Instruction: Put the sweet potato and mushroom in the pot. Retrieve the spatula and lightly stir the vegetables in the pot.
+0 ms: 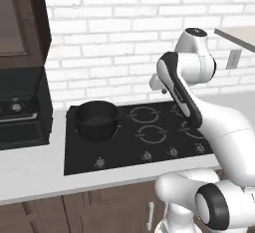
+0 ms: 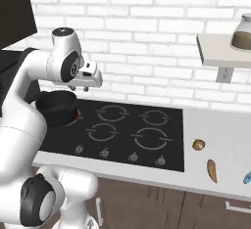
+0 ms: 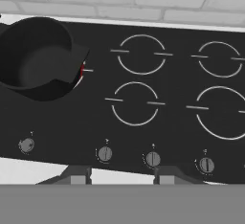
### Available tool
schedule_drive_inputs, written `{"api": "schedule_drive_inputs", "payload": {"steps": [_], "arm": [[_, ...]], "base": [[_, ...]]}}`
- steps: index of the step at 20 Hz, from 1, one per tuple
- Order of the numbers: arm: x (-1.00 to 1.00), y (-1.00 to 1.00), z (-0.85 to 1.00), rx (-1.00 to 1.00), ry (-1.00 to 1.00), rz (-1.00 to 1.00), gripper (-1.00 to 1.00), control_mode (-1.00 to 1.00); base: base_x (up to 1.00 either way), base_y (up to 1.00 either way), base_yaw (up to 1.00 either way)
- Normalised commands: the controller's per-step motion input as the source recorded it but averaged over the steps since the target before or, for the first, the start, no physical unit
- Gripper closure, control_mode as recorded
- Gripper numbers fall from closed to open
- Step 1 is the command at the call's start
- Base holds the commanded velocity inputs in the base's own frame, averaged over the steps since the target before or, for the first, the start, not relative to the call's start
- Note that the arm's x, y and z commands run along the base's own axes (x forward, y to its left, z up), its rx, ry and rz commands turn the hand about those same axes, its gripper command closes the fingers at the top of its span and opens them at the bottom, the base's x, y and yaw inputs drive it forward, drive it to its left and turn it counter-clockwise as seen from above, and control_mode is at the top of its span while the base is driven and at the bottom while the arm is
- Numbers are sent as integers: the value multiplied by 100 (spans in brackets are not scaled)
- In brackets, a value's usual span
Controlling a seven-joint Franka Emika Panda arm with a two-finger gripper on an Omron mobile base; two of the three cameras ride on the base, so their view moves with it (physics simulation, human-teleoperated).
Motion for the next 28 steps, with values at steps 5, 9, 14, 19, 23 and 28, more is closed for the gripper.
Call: {"api": "schedule_drive_inputs", "payload": {"steps": [5, 9, 14, 19, 23, 28], "arm": [[0, 0, 0, 0, 0, 0, -100, 100], [0, 0, 0, 0, 0, 0, -100, 100], [0, 0, 0, 0, 0, 0, -100, 100], [0, 0, 0, 0, 0, 0, -100, 100], [0, 0, 0, 0, 0, 0, -100, 100], [0, 0, 0, 0, 0, 0, -100, 100]], "base": [[0, -4, 0], [-20, -62, 2], [-32, -84, 3], [-25, -73, 1], [-7, -58, 0], [0, -44, 0]]}}
